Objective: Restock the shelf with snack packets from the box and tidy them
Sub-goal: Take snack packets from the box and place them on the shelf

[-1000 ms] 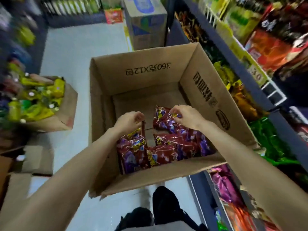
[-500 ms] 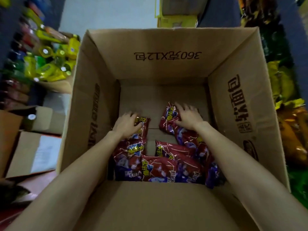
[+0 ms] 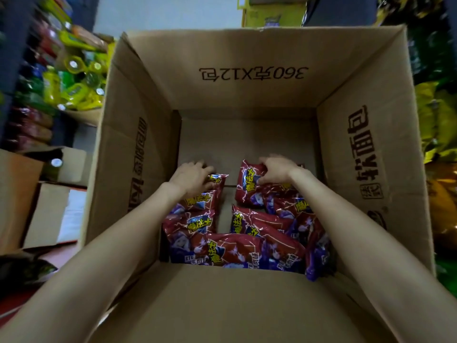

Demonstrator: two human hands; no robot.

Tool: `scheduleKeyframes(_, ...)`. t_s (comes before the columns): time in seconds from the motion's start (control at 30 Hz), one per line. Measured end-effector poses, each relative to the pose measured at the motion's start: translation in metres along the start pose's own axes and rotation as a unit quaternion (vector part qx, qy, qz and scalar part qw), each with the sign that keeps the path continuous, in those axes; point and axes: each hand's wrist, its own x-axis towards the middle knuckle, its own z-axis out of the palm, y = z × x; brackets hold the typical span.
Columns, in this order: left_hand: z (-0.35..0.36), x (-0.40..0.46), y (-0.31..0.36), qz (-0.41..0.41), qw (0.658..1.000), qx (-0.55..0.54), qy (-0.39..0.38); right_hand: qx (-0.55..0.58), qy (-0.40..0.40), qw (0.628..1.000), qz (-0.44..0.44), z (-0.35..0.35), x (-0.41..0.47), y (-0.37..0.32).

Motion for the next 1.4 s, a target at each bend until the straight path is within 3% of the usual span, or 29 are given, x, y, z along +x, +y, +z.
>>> scheduleKeyframes(0.07, -0.010, -0.009, -0.001, 0.017, 0.998, 0.009, 0.060, 0.019, 0.028, 0.999, -0.007, -0.005, -0.009, 0.001)
scheduleKeyframes(0.13, -0.024, -0.017, -0.003, 0.016, 0.990, -0.037, 0.135, 0.081, 0.109, 0.991, -0.004, -0.013, -0.025, 0.004)
scheduleKeyframes(0.23, -0.053, -0.032, -0.002, -0.022, 0.953, -0.200, 0.225, 0.262, 0.266, 0.928, 0.001, -0.030, -0.055, 0.006)
scheduleKeyframes(0.33, -0.076, -0.048, 0.001, -0.077, 0.880, -0.364, 0.294, 0.359, 0.376, 0.854, 0.000, -0.050, -0.097, 0.000)
scheduleKeyframes(0.4, -0.091, -0.058, 0.002, -0.103, 0.814, -0.480, 0.311, 0.392, 0.426, 0.815, 0.002, -0.058, -0.130, -0.008)
scheduleKeyframes(0.5, -0.109, -0.076, 0.006, -0.077, 0.711, -0.632, 0.299, 0.461, 0.465, 0.756, 0.005, -0.052, -0.178, -0.021)
scheduleKeyframes(0.57, -0.118, -0.093, 0.014, -0.041, 0.682, -0.675, 0.278, 0.492, 0.488, 0.721, 0.008, -0.039, -0.205, -0.029)
scheduleKeyframes(0.67, -0.126, -0.120, 0.023, 0.018, 0.685, -0.687, 0.240, 0.510, 0.510, 0.692, 0.026, -0.015, -0.239, -0.043)
scheduleKeyframes(0.8, -0.133, -0.147, 0.026, 0.121, 0.745, -0.639, 0.150, 0.507, 0.554, 0.659, 0.044, 0.015, -0.278, -0.064)
scheduleKeyframes(0.87, -0.134, -0.161, 0.030, 0.165, 0.758, -0.616, 0.137, 0.499, 0.572, 0.648, 0.054, 0.029, -0.296, -0.075)
scheduleKeyframes(1.0, -0.136, -0.187, 0.043, 0.233, 0.729, -0.617, 0.183, 0.481, 0.604, 0.629, 0.094, 0.067, -0.334, -0.097)
scheduleKeyframes(1.13, -0.144, -0.211, 0.056, 0.300, 0.706, -0.615, 0.184, 0.483, 0.642, 0.581, 0.130, 0.113, -0.381, -0.124)
scheduleKeyframes(1.4, -0.132, -0.254, 0.152, 0.440, 0.747, -0.491, 0.088, 0.448, 0.695, 0.493, 0.270, 0.233, -0.475, -0.161)
